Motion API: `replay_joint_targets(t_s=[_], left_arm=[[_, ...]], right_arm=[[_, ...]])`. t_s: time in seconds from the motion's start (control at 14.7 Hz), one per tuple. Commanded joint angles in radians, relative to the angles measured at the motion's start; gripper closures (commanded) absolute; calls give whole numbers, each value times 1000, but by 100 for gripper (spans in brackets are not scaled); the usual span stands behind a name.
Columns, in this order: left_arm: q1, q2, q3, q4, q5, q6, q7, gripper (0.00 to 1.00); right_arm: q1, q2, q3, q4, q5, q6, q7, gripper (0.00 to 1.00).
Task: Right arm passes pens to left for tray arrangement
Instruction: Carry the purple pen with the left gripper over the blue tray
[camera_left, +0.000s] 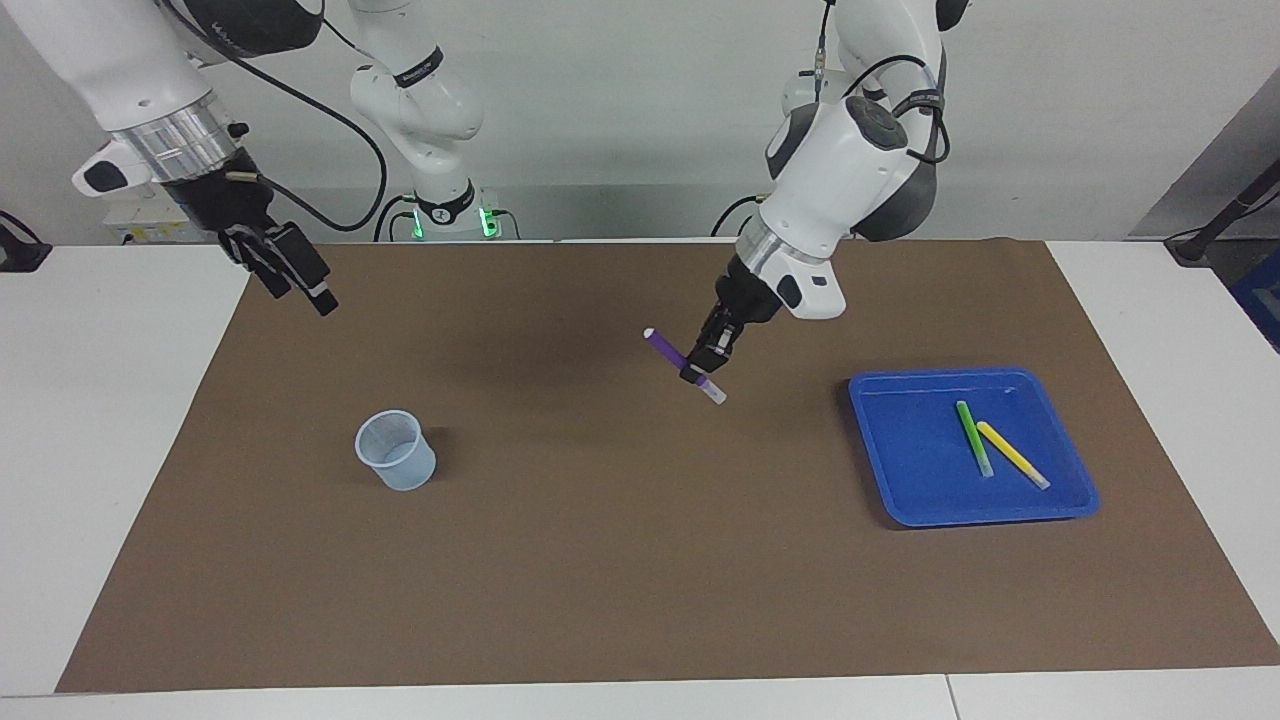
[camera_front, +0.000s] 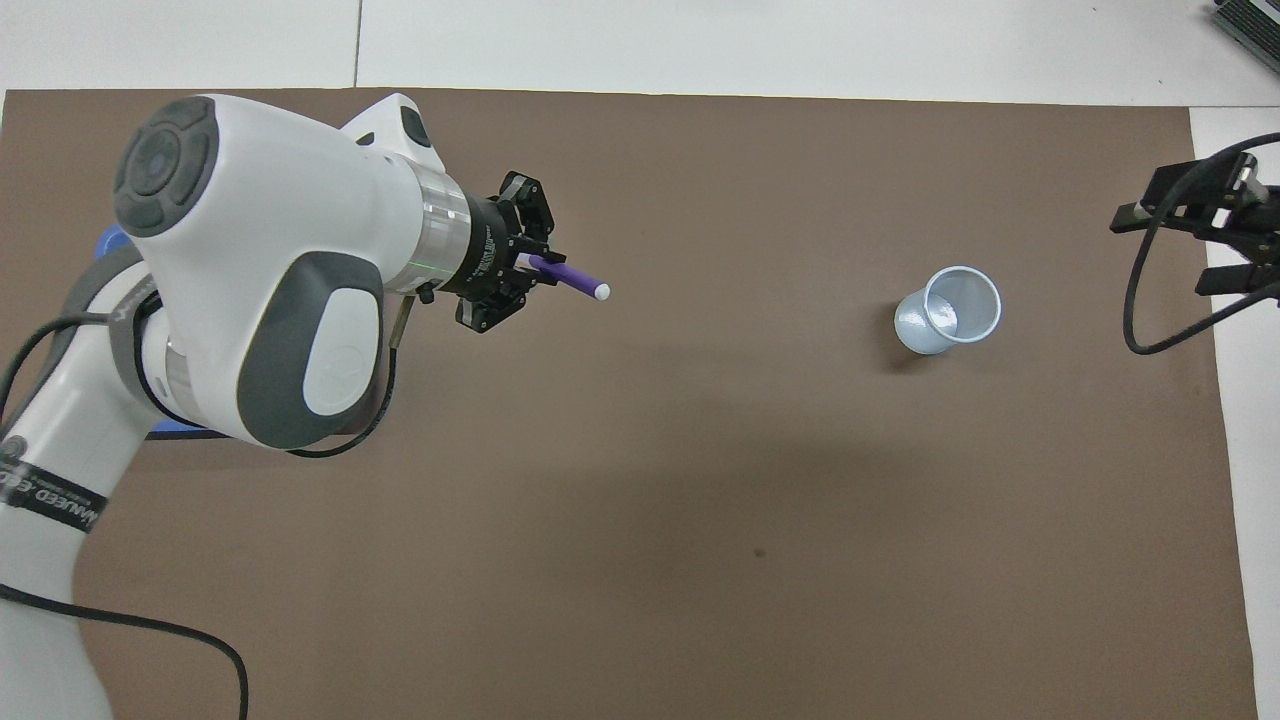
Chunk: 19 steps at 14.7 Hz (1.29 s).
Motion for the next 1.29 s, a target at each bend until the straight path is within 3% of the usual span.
replay_joint_targets(t_s=[0.0,0.41,0.88,1.22], left_arm=[[71,-26,-5,-10,63,-82,140,100],[220,-52,-4,-61,89,-118,525,100],[341,-65,-4,-95,249,-162,986,100],[396,-62,-4,-136,331,-106,1332,100]], right_arm=[[-9,-21,-25,-3,-14,-51,-121,0],[-9,-35,-39,-3,-33,-71,-260,0],[-10,-47,-63,-3,-36,-86,-347,0],[-9,-57,-80,-3,-63,-96,-406,0]])
